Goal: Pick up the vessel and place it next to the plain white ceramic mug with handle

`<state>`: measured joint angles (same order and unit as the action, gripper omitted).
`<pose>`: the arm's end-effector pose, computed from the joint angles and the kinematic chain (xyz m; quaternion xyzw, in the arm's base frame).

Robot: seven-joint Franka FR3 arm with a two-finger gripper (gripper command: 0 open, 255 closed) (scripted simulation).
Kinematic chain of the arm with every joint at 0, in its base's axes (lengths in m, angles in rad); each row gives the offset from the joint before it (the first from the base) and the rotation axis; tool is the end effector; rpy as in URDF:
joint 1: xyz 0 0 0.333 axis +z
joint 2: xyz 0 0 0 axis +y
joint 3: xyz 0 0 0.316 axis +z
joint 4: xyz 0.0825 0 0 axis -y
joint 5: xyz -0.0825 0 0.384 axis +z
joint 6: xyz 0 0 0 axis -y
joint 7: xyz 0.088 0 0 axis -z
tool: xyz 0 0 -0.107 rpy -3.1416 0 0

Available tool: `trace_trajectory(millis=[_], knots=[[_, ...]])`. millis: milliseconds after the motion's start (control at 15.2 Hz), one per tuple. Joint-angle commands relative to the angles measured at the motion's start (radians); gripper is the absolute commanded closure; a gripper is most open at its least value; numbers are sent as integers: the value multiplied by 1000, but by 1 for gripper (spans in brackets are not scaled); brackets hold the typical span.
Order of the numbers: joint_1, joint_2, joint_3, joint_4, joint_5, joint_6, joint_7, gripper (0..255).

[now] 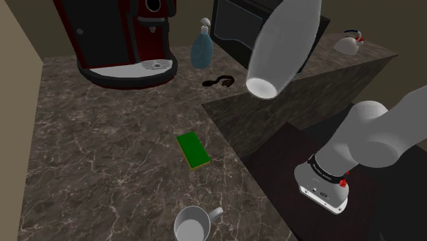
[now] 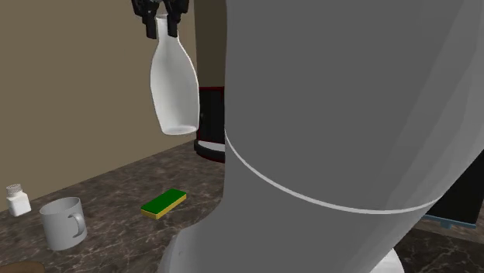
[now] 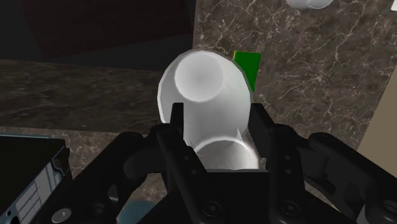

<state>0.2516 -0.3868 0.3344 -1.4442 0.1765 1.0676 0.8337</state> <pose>0.2508 0.2556 0.7997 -0.9955 0.0935 0.0155 0.0072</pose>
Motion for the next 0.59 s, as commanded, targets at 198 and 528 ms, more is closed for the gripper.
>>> trace_trajectory(millis=[198, 528], knots=[[23, -1, 90, 69, 45, -50, 142, 255], [40, 49, 210, 195, 75, -104, 310, 255]])
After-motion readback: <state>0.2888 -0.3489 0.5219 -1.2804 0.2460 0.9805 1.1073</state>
